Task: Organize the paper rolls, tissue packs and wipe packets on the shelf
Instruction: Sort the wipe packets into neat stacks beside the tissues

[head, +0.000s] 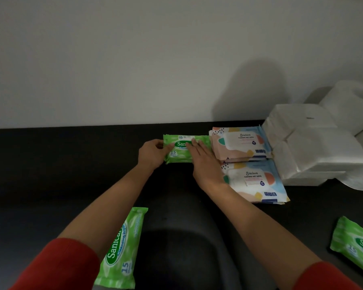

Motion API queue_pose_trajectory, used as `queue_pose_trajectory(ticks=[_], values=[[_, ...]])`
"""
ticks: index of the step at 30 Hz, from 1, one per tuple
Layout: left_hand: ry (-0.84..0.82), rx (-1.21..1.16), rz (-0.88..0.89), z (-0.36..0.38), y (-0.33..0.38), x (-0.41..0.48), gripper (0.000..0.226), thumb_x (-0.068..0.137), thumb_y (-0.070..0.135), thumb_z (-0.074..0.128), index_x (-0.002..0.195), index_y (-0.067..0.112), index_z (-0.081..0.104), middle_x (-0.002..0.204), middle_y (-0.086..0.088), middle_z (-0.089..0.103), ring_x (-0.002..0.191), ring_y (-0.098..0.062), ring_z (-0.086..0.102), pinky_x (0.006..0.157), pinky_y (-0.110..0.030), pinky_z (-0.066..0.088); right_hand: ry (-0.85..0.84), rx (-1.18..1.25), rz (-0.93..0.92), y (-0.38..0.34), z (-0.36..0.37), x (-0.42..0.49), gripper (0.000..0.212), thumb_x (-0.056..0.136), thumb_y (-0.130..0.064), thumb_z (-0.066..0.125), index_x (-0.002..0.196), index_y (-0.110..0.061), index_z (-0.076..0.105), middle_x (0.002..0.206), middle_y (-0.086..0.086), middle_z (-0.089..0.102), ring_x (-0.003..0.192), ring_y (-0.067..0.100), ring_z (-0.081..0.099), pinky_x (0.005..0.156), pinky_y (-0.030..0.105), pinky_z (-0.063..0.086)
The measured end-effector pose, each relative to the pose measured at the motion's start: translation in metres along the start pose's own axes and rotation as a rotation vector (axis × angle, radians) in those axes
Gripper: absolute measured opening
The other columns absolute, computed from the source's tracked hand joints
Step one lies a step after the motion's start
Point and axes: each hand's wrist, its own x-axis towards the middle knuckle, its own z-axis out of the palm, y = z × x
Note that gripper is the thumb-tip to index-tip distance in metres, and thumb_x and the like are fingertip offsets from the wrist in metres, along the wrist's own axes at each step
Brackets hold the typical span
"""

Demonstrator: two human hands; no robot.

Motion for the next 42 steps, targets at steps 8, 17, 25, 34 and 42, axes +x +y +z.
queue_pose_trajectory(ticks=[8, 17, 25, 34, 42], values=[[0.009, 0.085, 0.009, -0.003, 0.004, -0.007, 0.047, 0.092, 0.042, 0.056, 0.126, 0.010, 0.059, 0.119, -0.007, 0.066, 0.107, -0.019, 0.062, 0.084, -0.025, 0.045, -0.022, -0.021, 0.006, -0.002, -0.001, 0.000, 0.070, 0.093, -0.003, 0.046, 0.152, -0.017, 0.011, 0.161, 0.002, 0.004, 0.148, 0.018, -0.001, 0.121, 0.037, 0.003], [0.097, 0.175, 0.106, -0.042, -0.007, -0.049, 0.036, 0.092, 0.033, 0.058, 0.124, 0.015, 0.061, 0.119, -0.002, 0.064, 0.109, -0.014, 0.058, 0.088, -0.022, 0.040, 0.041, 0.130, -0.107, -0.031, -0.003, -0.034, 0.059, 0.095, -0.029, 0.050, 0.148, -0.020, 0.024, 0.159, 0.001, 0.015, 0.147, 0.017, 0.006, 0.118, 0.035, 0.007], [0.102, 0.241, 0.061, -0.075, -0.042, -0.118, 0.046, 0.082, 0.031, 0.071, 0.125, 0.019, 0.056, 0.113, -0.001, 0.064, 0.105, -0.013, 0.060, 0.082, -0.023, 0.043, -0.018, 0.298, -0.137, -0.081, 0.003, -0.067, 0.044, 0.092, -0.032, 0.056, 0.132, -0.016, 0.048, 0.132, 0.005, 0.050, 0.127, 0.019, 0.040, 0.102, 0.030, 0.035], [0.127, 0.407, -0.171, -0.090, -0.084, -0.167, 0.082, 0.072, 0.046, 0.076, 0.139, 0.019, 0.038, 0.137, -0.008, 0.045, 0.128, -0.028, 0.041, 0.101, -0.043, 0.043, -0.290, 0.319, -0.102, -0.114, 0.022, -0.104, 0.057, 0.088, -0.040, 0.063, 0.136, -0.015, 0.045, 0.130, 0.002, 0.045, 0.121, 0.017, 0.047, 0.100, 0.033, 0.043], [0.018, 0.256, -0.265, -0.090, -0.081, -0.178, 0.080, 0.076, 0.039, 0.076, 0.140, 0.012, 0.038, 0.122, -0.007, 0.060, 0.103, -0.020, 0.063, 0.081, -0.033, 0.052, -0.325, 0.448, 0.051, -0.118, 0.021, -0.108, 0.060, 0.084, -0.035, 0.070, 0.135, -0.013, 0.048, 0.131, 0.005, 0.040, 0.117, 0.019, 0.052, 0.099, 0.030, 0.046]])
